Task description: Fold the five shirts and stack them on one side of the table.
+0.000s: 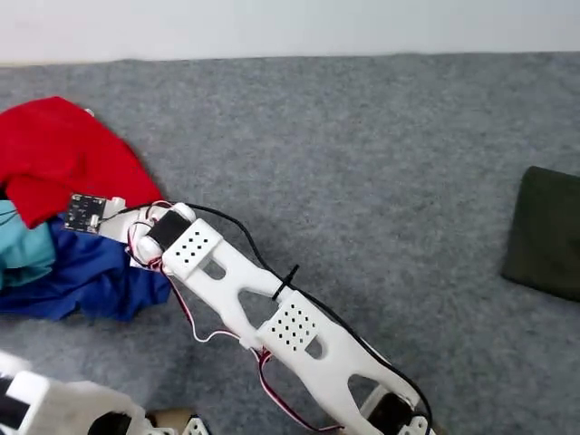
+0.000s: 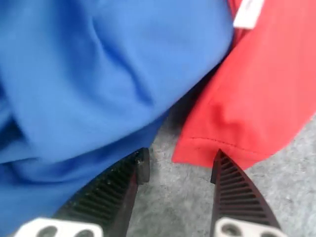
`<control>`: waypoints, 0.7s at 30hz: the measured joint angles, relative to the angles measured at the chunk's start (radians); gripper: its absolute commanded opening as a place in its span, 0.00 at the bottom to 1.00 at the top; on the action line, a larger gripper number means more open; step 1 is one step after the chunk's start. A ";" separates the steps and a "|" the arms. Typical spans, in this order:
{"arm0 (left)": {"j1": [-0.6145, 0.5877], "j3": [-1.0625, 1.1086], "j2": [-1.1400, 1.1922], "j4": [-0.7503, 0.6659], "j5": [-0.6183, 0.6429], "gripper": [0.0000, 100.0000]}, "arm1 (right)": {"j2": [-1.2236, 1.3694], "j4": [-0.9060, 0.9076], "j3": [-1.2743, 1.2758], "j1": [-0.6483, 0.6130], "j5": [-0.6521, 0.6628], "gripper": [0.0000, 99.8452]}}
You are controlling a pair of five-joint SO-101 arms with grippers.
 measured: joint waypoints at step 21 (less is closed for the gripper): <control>-0.021 0.000 0.000 0.000 0.000 0.15 | 0.000 -0.015 0.000 0.000 0.055 0.11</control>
